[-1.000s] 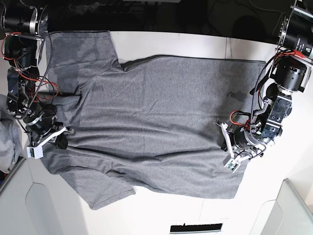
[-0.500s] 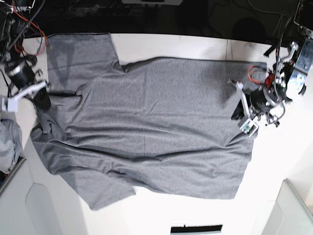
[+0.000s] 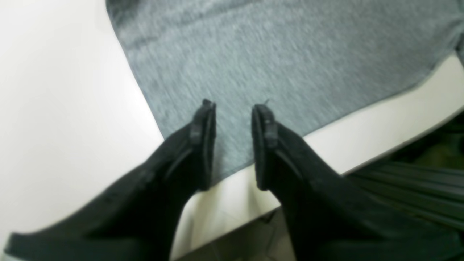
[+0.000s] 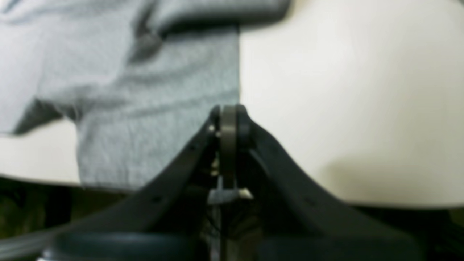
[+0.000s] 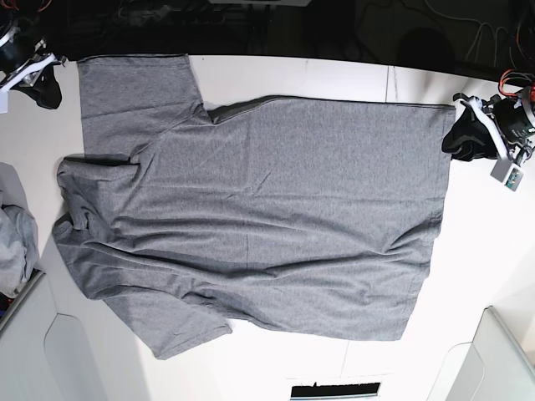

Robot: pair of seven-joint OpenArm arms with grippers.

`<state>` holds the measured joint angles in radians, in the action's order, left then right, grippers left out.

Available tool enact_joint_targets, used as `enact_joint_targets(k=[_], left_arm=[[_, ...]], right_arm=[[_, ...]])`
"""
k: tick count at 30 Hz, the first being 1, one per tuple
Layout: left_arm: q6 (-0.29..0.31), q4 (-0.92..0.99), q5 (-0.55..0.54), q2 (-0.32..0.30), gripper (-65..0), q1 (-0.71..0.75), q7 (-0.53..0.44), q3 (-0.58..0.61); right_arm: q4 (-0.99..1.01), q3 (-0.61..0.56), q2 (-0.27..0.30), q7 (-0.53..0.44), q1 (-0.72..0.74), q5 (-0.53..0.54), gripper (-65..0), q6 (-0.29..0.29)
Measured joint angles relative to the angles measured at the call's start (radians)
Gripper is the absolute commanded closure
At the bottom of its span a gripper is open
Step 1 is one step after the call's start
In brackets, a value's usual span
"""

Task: Layout the t-shirt on the table in an organized manner, then fold the t-shirt properly
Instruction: 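Release the shirt and move both grippers to the collar edge, then grasp the collar-side edge of the shirt with both grippers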

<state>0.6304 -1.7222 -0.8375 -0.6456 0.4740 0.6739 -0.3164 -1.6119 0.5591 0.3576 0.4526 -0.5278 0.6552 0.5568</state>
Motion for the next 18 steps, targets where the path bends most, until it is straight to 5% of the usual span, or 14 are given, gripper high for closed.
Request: enact_joint_targets(k=[6, 18], left_arm=[[0.004, 0.000, -0.001, 0.003, -31.8, 0.077, -0.002, -0.013], [0.005, 0.000, 0.017, 0.025, -32.1, 0.079, -0.013, -0.014]], right_arm=[[0.000, 0.000, 0.034, -0.001, -0.046, -0.086, -28.2, -0.011], [0.203, 0.000, 0.093, 0.029, 0.040, -0.051, -37.8, -0.006]])
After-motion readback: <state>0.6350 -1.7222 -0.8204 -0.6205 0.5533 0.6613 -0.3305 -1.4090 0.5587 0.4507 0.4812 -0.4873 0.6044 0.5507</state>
